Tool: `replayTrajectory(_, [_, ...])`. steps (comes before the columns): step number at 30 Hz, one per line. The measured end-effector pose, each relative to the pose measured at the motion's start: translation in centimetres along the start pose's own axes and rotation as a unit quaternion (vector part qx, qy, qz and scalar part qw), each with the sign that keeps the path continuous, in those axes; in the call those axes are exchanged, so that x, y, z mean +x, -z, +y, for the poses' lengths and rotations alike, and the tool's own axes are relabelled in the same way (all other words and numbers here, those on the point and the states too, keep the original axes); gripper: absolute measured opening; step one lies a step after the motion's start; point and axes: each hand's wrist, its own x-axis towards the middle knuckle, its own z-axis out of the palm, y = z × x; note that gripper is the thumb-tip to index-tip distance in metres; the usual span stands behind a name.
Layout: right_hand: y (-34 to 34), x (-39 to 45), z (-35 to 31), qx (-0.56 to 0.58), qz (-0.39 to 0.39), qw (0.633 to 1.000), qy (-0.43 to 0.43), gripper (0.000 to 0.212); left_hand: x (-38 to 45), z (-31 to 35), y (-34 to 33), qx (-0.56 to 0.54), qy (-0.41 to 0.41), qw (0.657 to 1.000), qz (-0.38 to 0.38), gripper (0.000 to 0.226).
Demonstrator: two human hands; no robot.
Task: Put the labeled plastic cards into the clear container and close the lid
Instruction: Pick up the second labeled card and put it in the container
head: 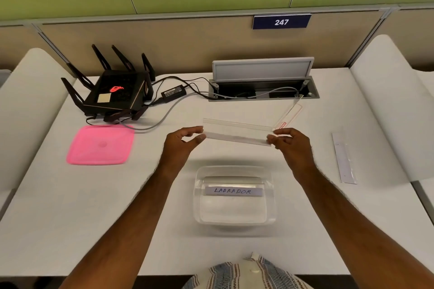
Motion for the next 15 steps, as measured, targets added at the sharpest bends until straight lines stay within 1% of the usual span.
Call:
replayTrajectory(2, [-0.1, -0.4, -0.1, 0.000, 0.007, 1.000, 0.003, 0.023, -0.5, 0.0, 0.2, -0.018, -0.001, 1.000, 0.001, 0.030])
replayTrajectory(4, [-0.1, -0.8, -0.3, -0.004, 0.009, 1.000, 0.004, 0.018, -1.0, -0.1, 0.3, -0.041, 0.006, 0.999, 0.010, 0.031])
replayTrajectory(8, [-0.3, -1.6, -0.6, 0.016, -0.006, 1.000, 0.004, 0.009, -1.9, -0.3, 0.4, -0.068, 0.018, 0.997, 0.023, 0.030])
replayTrajectory(11, [-0.4, -2.2, -0.6, 0.022, -0.007, 1.000, 0.008, 0.010, -2.3, -0.4, 0.5, -0.064, 0.020, 0.997, 0.031, 0.027])
replayTrajectory(15, [-0.3, -2.8, -0.5, 0.007, -0.012, 1.000, 0.006, 0.010, -2.8, -0.5, 0.6, -0.061, 0.026, 0.997, 0.043, 0.030])
